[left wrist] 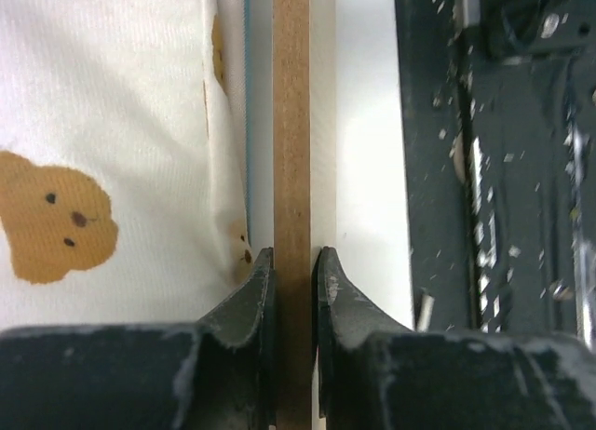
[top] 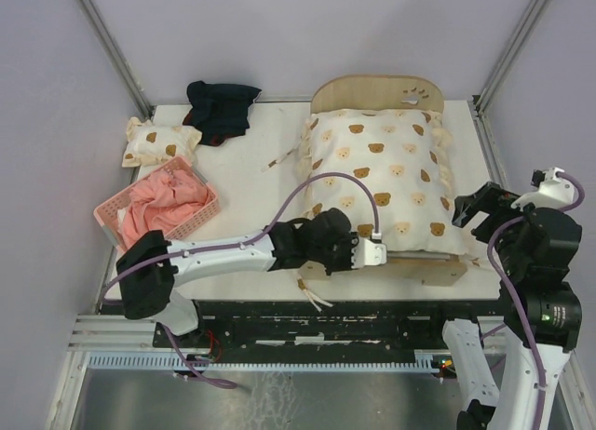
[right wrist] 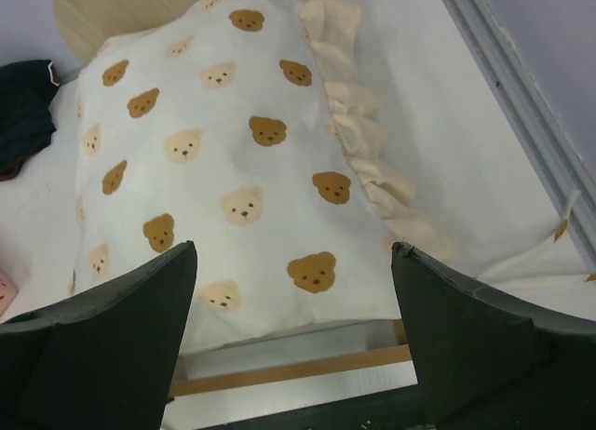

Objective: Set up the pet bed

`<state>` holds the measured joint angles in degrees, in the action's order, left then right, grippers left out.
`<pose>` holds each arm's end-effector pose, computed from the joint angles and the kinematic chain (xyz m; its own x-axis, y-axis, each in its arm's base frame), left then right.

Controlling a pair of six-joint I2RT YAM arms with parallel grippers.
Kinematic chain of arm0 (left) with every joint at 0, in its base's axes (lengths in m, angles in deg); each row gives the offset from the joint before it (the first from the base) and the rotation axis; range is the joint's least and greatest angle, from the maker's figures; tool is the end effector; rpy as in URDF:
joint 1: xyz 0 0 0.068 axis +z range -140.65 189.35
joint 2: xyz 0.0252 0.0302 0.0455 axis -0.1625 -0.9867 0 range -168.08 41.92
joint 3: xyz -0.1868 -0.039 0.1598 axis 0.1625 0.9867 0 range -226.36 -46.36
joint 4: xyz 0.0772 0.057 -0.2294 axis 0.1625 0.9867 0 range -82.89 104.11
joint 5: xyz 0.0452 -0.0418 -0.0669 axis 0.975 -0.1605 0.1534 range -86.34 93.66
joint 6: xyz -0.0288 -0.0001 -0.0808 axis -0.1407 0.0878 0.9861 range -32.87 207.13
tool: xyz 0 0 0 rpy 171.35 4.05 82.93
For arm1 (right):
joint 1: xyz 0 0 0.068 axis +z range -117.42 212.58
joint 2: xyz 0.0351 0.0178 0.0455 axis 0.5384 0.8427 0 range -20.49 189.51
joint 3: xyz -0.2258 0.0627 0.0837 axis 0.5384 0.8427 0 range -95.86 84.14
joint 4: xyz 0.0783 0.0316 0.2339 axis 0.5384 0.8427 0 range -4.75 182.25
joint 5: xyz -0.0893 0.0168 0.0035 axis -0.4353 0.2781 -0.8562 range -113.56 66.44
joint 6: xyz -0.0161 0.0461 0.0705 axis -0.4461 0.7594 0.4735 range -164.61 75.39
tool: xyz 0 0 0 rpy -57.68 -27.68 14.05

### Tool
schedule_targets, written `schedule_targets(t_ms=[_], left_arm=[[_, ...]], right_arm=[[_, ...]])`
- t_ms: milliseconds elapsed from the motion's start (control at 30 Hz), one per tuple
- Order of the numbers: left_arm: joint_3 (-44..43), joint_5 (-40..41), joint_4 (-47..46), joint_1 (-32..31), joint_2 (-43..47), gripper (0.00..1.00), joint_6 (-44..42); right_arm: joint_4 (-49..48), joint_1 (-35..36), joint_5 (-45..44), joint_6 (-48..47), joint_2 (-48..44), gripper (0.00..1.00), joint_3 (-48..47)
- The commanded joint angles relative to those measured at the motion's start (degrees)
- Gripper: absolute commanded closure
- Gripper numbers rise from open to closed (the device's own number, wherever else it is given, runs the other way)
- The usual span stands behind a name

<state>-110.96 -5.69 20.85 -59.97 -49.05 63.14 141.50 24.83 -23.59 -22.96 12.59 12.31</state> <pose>0.1197 -0.3520 0.2080 0.1853 0.6452 -0.7412 0.9760 -0.0329 0.2153 0.1042 -0.0142 0.3906 -0.2272 0.4032 -0.8865 0.2355 0.9060 0.3517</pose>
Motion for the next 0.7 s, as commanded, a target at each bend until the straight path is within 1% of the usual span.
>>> schedule_targets(t_ms=[0, 33, 133, 167, 200, 233, 333, 433, 533, 600, 667], left_arm=[[4.7, 5.2, -1.3, 8.0, 8.6, 0.94, -24.0], [5.9, 5.5, -2.8, 9.5, 9.9, 0.89, -25.0], [7.2, 6.7, -4.5, 14.4, 12.0, 0.82, -26.7], [7.4, 7.9, -5.5, 15.1, 12.4, 0.75, -26.8], [7.6, 10.6, -6.6, 15.2, 12.7, 0.66, -26.4], [6.7, 12.6, -6.1, 14.6, 12.8, 0.6, -24.6], [3.3, 12.7, -4.9, 11.1, 13.3, 0.43, -18.0], [4.7, 11.1, -9.2, 8.6, 16.3, 0.36, -10.3], [9.9, 11.5, -17.2, 7.6, 20.7, 0.33, -1.9], [12.8, 13.4, -22.1, 7.2, 23.3, 0.3, 3.3], [15.0, 16.9, -26.7, 7.2, 25.6, 0.29, 11.7]], right_arm=[[-3.3, 0.1, 3.0, -0.1, -1.4, 0.08, 2.9], [-3.4, 0.1, 3.2, -0.2, -1.5, 0.08, 3.7], [-4.0, 0.0, 3.0, -0.9, -1.6, 0.08, 6.2], [-4.2, 0.1, 3.1, -1.2, -1.7, 0.09, 7.1], [-4.9, 0.0, 3.9, -1.5, -1.8, 0.09, 8.1], [-5.8, 0.0, 4.9, -1.7, -2.0, 0.1, 9.4], [-9.6, 0.0, 5.0, -0.9, -1.9, 0.11, 13.3], [-13.9, 0.1, 5.9, -2.2, 1.0, 0.14, 16.9], [-16.0, 0.1, 3.1, -3.2, 6.2, 0.17, 19.1], [-16.9, 0.0, 1.2, -3.0, 9.9, 0.24, 19.8], [-19.2, 0.1, -0.2, -1.9, 12.5, 0.34, 21.7]])
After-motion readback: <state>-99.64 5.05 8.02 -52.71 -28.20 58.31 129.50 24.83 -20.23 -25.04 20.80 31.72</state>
